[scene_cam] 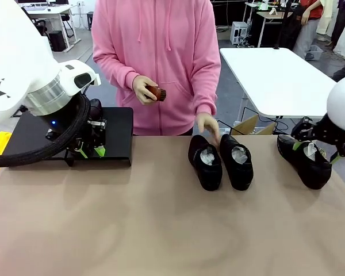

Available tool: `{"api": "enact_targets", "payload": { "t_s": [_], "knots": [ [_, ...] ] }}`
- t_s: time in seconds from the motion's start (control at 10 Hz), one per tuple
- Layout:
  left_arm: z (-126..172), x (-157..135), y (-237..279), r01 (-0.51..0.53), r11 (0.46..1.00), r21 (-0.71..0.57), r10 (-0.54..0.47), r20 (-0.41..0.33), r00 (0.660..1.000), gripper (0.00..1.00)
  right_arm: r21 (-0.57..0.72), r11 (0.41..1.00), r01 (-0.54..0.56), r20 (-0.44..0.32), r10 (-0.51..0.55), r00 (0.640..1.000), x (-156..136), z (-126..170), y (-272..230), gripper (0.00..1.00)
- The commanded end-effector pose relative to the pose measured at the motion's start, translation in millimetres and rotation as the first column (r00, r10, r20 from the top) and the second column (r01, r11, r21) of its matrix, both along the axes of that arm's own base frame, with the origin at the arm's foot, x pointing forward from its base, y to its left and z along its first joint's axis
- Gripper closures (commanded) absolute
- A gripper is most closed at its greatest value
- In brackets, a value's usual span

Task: Organize the shoes by placing them on the stand.
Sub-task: Pick up one Shoe and place it in the middle of the table.

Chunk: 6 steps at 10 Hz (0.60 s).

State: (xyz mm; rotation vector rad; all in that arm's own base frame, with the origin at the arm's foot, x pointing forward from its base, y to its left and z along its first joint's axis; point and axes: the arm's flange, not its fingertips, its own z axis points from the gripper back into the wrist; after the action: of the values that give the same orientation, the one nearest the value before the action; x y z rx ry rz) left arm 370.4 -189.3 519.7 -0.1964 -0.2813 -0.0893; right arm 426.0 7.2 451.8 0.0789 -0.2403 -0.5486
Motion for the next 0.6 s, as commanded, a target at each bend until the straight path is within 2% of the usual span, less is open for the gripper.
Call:
{"api": "enact_targets", "payload": {
  "t_s": [0.0, 0.1, 0.3, 0.4, 0.5],
  "knots": [
    [0, 1, 0, -0.009, 1.0, -0.021, 0.009, 0.005, 1.0, 0.62, -0.013, 0.969, -0.245, -0.064, 0.243, 0.968, 42, -12, -25, 0.0],
    [0, 1, 0, -0.009, 1.0, -0.021, 0.009, 0.005, 1.0, 0.62, -0.065, 0.923, -0.378, -0.093, 0.372, 0.924, 55, -19, -35, 0.0],
    [0, 1, 0, -0.009, 1.0, -0.021, 0.009, 0.005, 1.0, 0.62, -0.036, 0.859, -0.51, -0.078, 0.507, 0.859, 69, -23, -40, 0.0],
    [0, 1, 0, -0.009, 1.0, -0.021, 0.009, 0.005, 1.0, 0.62, -0.057, 0.84, -0.539, -0.071, 0.535, 0.842, 73, -32, -36, 0.0],
    [0, 1, 0, -0.009, 1.0, -0.021, 0.009, 0.005, 1.0, 0.62, -0.064, 0.854, -0.517, -0.081, 0.512, 0.855, 80, -40, -33, 0.0]
  ]
}}
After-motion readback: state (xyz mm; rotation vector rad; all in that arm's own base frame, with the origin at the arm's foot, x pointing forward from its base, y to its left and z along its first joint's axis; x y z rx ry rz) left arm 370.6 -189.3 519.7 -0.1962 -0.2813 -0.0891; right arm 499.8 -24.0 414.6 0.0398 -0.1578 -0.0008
